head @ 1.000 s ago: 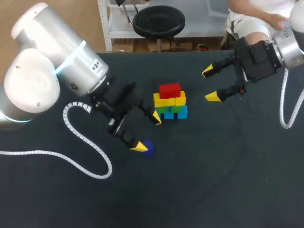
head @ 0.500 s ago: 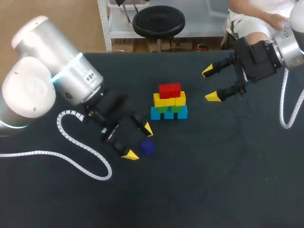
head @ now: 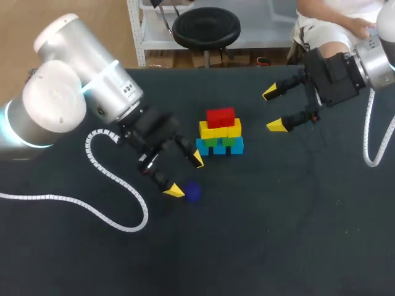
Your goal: Place the blue cubes, place green cubes on the blue cubes, place the yellow cubes on the green cubes, then place the red cubes on the yellow cubes, and place purple cube on the red cubes.
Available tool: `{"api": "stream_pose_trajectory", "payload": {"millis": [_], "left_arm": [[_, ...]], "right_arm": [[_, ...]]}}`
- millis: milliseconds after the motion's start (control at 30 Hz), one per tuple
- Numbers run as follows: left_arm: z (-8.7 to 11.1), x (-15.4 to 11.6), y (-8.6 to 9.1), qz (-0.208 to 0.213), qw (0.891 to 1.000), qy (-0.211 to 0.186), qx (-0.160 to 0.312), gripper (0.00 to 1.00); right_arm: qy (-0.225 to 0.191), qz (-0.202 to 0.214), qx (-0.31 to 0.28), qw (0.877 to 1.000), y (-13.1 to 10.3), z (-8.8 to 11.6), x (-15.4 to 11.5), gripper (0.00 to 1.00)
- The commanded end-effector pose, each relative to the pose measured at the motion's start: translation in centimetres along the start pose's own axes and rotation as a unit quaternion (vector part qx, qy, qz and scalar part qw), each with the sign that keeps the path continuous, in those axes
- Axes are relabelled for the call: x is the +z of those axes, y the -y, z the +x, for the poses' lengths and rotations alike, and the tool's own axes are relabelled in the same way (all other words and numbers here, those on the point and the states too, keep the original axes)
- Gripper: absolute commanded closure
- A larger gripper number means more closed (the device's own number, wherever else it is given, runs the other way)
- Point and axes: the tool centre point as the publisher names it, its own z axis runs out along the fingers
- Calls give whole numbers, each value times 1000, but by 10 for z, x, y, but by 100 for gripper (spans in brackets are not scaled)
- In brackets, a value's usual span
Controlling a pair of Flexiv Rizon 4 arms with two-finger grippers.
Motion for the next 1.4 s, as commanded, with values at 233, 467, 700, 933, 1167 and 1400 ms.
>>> {"api": "stream_pose_trajectory", "payload": {"millis": [233, 467, 700, 933, 1167, 1400], "left_arm": [[1, 0, -5, 13, 1000, 0, 0, 0], [1, 0, -5, 13, 1000, 0, 0, 0], [6, 2, -4, 34, 997, -64, 21, 0], [11, 0, -2, 41, 993, -110, 26, 0], [5, -4, -2, 40, 986, -158, 29, 0], [7, 1, 8, 32, 980, -194, 22, 0]], "right_arm": [[1, 1, 0, 1000, -1, 0, 0, 0], [1, 1, 0, 1000, -1, 0, 0, 0], [1, 1, 0, 1000, -1, 0, 0, 0], [1, 1, 0, 1000, -1, 0, 0, 0], [1, 1, 0, 1000, -1, 0, 0, 0], [1, 1, 0, 1000, -1, 0, 0, 0]]}}
